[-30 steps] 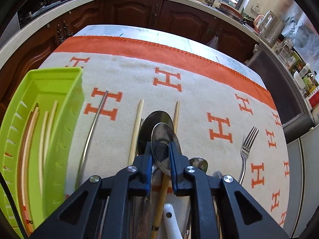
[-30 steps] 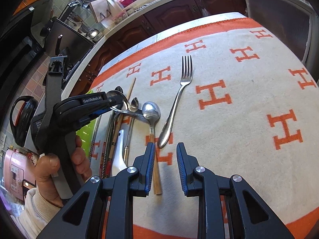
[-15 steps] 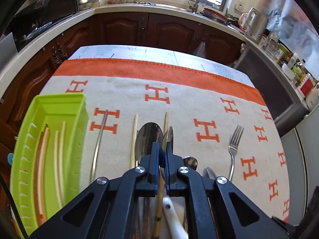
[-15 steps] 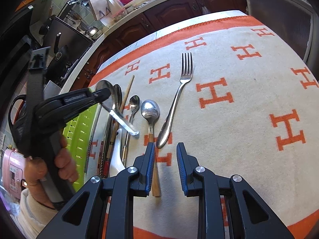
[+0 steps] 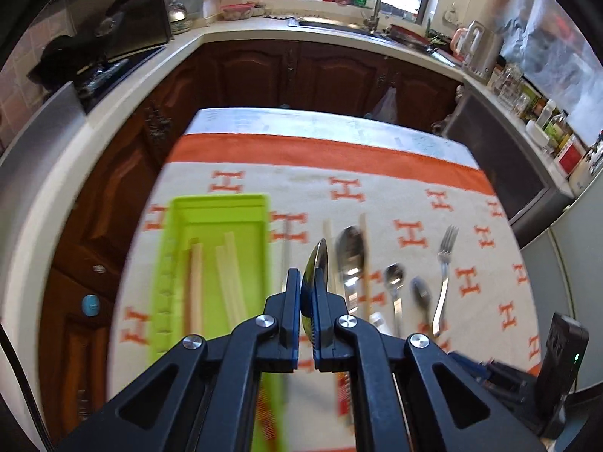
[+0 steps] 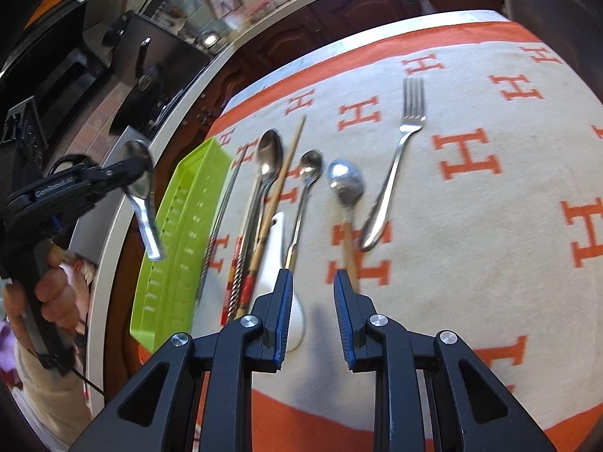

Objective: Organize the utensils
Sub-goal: 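Carry the metal spoon into the green tray and open the left tool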

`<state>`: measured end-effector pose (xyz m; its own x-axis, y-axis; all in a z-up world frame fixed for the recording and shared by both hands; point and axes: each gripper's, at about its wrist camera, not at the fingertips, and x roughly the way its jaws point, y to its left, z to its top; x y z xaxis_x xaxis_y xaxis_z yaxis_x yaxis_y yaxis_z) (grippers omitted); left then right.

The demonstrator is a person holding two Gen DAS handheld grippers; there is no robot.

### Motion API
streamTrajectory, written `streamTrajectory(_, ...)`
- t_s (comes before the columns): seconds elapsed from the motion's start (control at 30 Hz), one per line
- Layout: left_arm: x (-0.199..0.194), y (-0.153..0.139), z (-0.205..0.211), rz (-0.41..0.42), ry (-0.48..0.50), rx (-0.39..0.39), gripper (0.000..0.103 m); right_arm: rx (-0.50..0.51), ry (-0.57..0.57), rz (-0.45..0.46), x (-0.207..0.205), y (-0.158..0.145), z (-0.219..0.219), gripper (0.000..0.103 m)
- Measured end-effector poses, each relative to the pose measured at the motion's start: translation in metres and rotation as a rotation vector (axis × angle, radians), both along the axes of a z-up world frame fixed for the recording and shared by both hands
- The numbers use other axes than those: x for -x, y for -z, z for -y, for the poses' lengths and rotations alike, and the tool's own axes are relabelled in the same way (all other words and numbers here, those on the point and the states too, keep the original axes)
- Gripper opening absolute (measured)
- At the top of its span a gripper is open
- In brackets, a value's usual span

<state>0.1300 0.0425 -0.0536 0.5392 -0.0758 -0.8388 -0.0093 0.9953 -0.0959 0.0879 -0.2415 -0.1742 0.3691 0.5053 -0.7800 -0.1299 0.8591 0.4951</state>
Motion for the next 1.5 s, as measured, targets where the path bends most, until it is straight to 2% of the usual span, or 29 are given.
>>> streamTrajectory(0.2, 0.017, 0.011, -0.038, -0.06, -0.009, -0.125, 0.003, 0.016, -0.059, -0.015, 0.003, 0.005, -0.019, 0.024)
streamTrajectory(0.33, 0.019, 0.035, -0.058, -0.121, 0.004, -0.174, 0.003, 0.04, -0.068, -0.026, 0.004, 0.01, -0.029, 0.031)
streamTrajectory(0.47, 0.018, 0.06, -0.066, -0.174, 0.06, -0.226, 0.003, 0.067, -0.075, -0.026, 0.002, 0.014, -0.038, 0.034)
streamTrajectory(0.6, 0.023, 0.078, -0.056, -0.2, 0.144, -0.255, 0.003, 0.104, -0.084, -0.019, 0.001, 0.015, -0.045, 0.035)
streamTrajectory(0.67, 0.027, 0.084, -0.049, -0.2, 0.191, -0.253, 0.003, 0.117, -0.09, -0.018, 0.0, 0.016, -0.048, 0.035)
streamTrajectory(0.8, 0.031, 0.09, -0.042, -0.185, 0.206, -0.242, 0.004, 0.136, -0.108, -0.01, -0.001, 0.017, -0.056, 0.035)
streamTrajectory(0.87, 0.032, 0.089, -0.042, -0.175, 0.194, -0.245, 0.02, 0.141, -0.12, -0.002, -0.001, 0.017, -0.061, 0.035)
streamTrajectory(0.93, 0.035, 0.084, -0.043, -0.157, 0.18, -0.236, 0.027, 0.155, -0.137, 0.005, -0.001, 0.018, -0.066, 0.035)
streamTrajectory(1.1, 0.039, 0.069, -0.048, -0.121, 0.157, -0.211, 0.029, 0.191, -0.166, 0.038, 0.002, 0.019, -0.076, 0.035)
streamTrajectory(1.2, 0.046, 0.062, -0.054, -0.106, 0.114, -0.176, 0.035, 0.214, -0.172, 0.062, 0.005, 0.018, -0.079, 0.035)
streamTrajectory(1.4, 0.06, 0.057, -0.062, -0.094, 0.074, -0.12, 0.035, 0.286, -0.204, 0.113, 0.017, 0.014, -0.091, 0.033)
streamTrajectory(1.47, 0.065, 0.056, -0.064, -0.087, 0.063, -0.113, 0.035, 0.323, -0.222, 0.144, 0.022, 0.011, -0.098, 0.03)
streamTrajectory(1.5, 0.066, 0.056, -0.066, -0.085, 0.058, -0.109, 0.035, 0.342, -0.234, 0.175, 0.027, 0.008, -0.102, 0.023)
